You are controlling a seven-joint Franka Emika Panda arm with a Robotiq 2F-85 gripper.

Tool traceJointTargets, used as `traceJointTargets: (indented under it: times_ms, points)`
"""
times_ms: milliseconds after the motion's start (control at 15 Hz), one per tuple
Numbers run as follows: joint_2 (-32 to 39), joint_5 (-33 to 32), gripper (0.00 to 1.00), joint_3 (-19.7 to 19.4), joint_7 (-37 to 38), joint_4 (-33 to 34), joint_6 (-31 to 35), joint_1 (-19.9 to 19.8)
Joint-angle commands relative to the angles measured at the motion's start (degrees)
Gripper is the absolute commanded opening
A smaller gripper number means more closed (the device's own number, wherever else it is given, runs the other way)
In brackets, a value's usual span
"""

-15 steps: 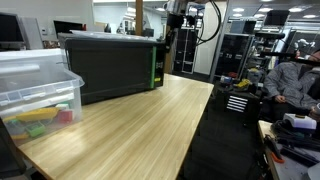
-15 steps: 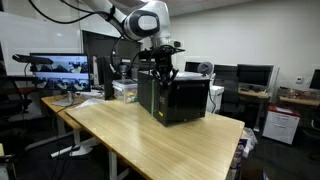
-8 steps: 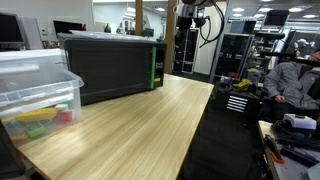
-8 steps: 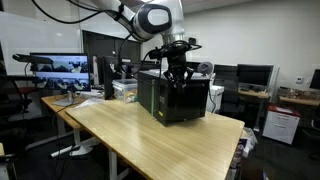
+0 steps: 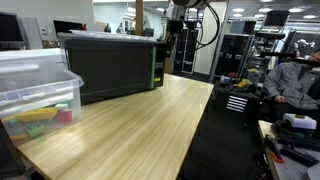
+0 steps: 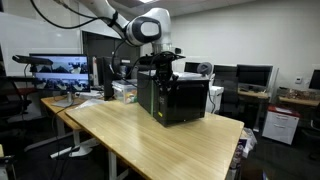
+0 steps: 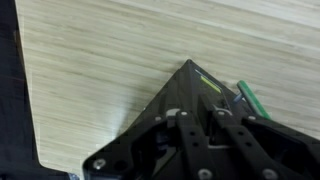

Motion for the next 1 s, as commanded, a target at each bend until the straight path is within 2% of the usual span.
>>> traceJointTargets:
  times_ms: [0, 400, 933]
  points:
    - [-7.0, 1.22, 0.08, 1.16, 0.46, -7.62, -0.55, 0.95]
    - [-15.98, 2.55, 0.08, 0.42, 1.18, -16.74, -1.81, 3.3]
    - [-12.85, 2.04, 0.08, 0.0, 0.38, -13.25, -0.7, 5.34]
